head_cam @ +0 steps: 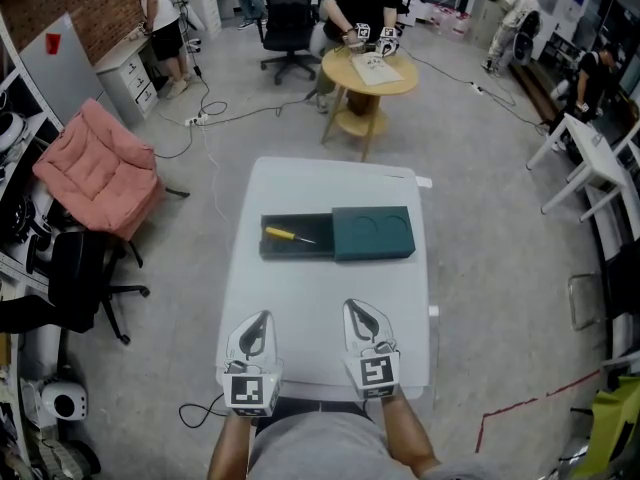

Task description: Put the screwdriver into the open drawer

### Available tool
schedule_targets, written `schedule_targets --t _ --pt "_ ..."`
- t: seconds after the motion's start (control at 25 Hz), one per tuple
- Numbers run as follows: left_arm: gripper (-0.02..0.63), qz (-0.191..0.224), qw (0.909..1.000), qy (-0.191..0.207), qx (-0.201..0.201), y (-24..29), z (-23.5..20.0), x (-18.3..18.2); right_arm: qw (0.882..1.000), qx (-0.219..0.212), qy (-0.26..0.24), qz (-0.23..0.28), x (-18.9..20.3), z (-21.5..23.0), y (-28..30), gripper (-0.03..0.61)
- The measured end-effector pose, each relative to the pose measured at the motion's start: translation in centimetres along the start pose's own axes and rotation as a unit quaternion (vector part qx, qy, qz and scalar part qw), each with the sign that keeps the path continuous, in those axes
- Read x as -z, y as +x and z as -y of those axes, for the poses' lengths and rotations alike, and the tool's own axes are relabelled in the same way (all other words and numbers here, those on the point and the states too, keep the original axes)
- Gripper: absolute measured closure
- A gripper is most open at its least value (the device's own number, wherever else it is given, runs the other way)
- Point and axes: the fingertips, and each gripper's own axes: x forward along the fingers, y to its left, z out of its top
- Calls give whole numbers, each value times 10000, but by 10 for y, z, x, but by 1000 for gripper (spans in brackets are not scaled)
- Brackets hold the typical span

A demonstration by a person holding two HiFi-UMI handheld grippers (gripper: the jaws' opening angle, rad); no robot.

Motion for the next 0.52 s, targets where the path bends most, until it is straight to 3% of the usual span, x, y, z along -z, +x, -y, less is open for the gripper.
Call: schedule_targets --t 0.52 --pt "601 -46 9999 -45 -109 -3 -5 5 9999 -102 -18 29 -1 -6 5 575"
